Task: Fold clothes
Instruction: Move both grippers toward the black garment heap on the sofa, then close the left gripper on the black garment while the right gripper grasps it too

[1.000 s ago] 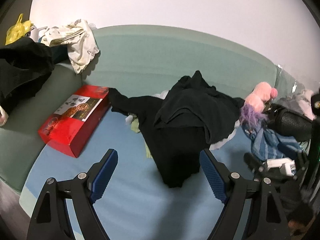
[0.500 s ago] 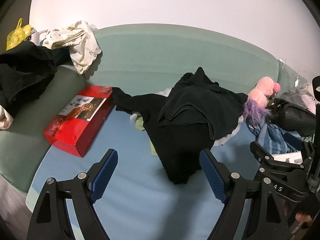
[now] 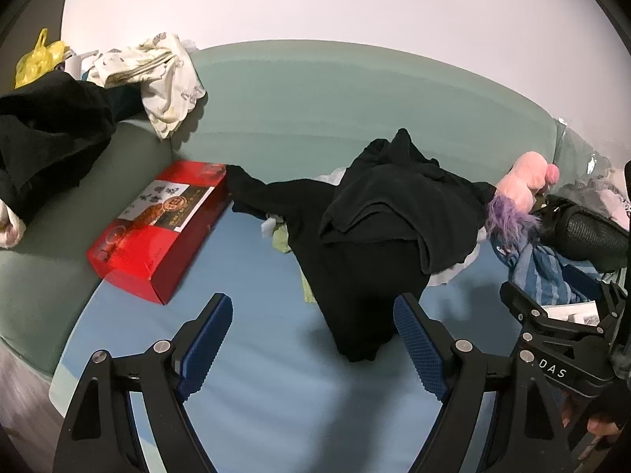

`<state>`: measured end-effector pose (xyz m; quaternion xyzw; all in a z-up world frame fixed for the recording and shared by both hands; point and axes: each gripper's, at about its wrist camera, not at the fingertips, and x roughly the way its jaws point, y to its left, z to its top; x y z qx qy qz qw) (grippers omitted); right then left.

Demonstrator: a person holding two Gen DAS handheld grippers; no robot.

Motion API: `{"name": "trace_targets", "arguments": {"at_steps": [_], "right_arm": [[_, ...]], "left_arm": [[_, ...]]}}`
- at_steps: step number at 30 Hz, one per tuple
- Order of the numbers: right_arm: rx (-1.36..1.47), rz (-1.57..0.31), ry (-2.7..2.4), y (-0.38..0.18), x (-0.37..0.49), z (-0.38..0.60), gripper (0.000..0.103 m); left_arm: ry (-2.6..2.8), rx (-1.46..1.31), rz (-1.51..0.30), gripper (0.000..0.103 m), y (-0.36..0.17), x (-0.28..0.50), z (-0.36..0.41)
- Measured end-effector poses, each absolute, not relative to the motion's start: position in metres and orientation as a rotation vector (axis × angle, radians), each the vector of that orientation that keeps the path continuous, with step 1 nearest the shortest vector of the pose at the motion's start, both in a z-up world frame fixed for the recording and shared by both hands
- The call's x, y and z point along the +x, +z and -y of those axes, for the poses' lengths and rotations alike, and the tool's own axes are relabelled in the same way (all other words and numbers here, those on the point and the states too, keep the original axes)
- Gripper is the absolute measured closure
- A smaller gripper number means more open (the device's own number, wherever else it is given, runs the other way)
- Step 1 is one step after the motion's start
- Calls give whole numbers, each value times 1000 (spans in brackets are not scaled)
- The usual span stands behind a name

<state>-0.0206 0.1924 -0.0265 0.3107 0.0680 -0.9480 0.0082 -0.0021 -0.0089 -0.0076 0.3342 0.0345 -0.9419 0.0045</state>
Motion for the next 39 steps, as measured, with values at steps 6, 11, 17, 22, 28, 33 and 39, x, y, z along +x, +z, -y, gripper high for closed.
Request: {"name": "trace_targets", "arguments": {"at_steps": [6,11,17,22,28,33,39], "right_arm": [[1000,-173,-2944,-32,-26,-195,0],[1057,-148,-2939,-46,-33,-202,0],[1165,-66,-2920,-69,-47,-220,9],[1211,-61,-2922,-81,-55,-228,11],[1244,-36,-2898,-88,-63,-233,16],[1231,-19,-2891,-88,-70,-233,19],[1192,-80,-2860,-92,-86,-221,21]], "left_arm": [[-2949,1063,-118,19,-11,-7,9],[-2955,1070,-166,19,-18,-13,13],[-2938,1098,-217,19,-32,-25,15],[-2917,1115,-233,19,-42,-38,14],[-2917,1140,-224,19,-47,-53,11],[-2923,1140,-206,19,-46,-68,9],[-2954,1181,-247,19,-55,-113,4]]}}
